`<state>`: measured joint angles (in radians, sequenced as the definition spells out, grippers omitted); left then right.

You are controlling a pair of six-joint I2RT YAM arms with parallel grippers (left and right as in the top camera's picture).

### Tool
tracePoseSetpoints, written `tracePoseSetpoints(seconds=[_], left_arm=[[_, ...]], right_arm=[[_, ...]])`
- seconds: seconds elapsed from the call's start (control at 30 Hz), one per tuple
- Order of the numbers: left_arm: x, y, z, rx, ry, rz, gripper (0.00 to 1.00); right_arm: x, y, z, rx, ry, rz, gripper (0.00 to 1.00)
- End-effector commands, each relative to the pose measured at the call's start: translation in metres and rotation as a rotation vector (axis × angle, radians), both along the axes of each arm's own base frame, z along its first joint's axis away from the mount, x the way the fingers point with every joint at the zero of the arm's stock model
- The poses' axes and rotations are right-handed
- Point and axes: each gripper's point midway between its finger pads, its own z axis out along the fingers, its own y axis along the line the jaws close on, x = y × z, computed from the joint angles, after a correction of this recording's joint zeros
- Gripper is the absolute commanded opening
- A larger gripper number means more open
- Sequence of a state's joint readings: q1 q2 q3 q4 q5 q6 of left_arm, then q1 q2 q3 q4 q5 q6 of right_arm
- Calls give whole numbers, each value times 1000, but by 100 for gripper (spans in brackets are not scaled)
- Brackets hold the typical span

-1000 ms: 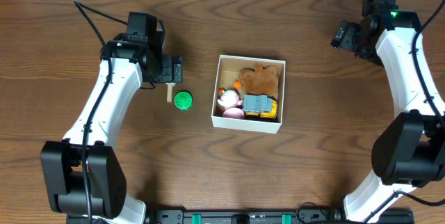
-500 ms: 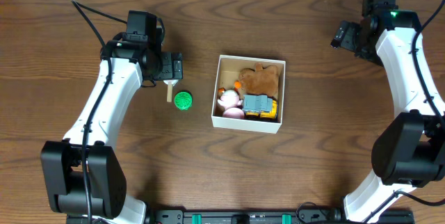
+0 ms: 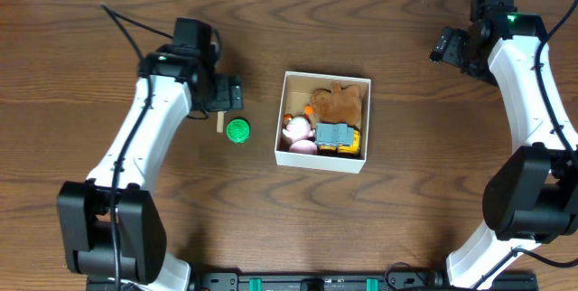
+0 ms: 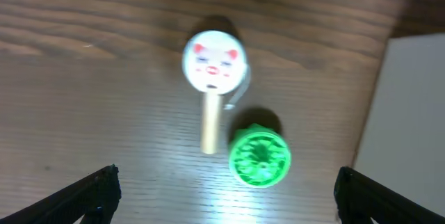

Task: Pack container
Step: 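Lower the left gripper over the pig rattle handle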

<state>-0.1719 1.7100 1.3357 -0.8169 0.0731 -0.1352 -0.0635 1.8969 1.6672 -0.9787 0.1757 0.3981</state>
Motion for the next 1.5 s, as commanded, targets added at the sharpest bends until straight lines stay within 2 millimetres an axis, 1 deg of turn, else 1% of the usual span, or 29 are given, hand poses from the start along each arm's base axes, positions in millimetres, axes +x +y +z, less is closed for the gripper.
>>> tracePoseSetpoints(seconds=[0.0, 0.1, 0.3, 0.63, 0.67, 0.7, 0.8, 0.83, 0.87, 1.2, 1.23, 1.27, 1.4, 1.47], left_arm=[[-2, -21, -15, 1, 32, -40, 98], [-4, -27, -29, 50, 56, -63, 98], [-10, -26, -64, 96, 148, -37, 98], [-15, -23, -100, 116, 237, -21, 99], [-16, -23, -104, 119, 247, -22, 98], [-17, -22, -107, 122, 257, -22, 92], [-19, -22, -111, 125, 270, -22, 75], [-19, -22, -111, 125, 270, -22, 70], [-19, -22, -111, 125, 269, -22, 69], [-20, -20, -111, 133, 273, -22, 70], [-20, -17, -111, 151, 269, -19, 71], [-19, -13, -111, 175, 265, -15, 75], [-13, 4, -108, 275, 233, 1, 76], [-9, 7, -107, 290, 218, 3, 76]], right_arm=[[2, -5, 19, -8, -47, -15, 99], [2, -5, 19, -8, -47, -15, 99], [2, -5, 19, -8, -47, -15, 99], [2, -5, 19, -8, -47, -15, 99], [2, -5, 19, -8, -47, -15, 99], [2, -5, 19, -8, -47, -15, 99], [2, -5, 19, -8, -47, -15, 99], [2, -5, 19, -8, -47, -15, 99], [2, -5, 19, -8, -47, -15, 99], [2, -5, 19, -8, -47, -15, 99], [2, -5, 19, -8, -47, -15, 99], [2, -5, 19, -8, -47, -15, 99], [2, -5, 19, -8, -47, -15, 99], [2, -5, 19, -8, -47, -15, 99]])
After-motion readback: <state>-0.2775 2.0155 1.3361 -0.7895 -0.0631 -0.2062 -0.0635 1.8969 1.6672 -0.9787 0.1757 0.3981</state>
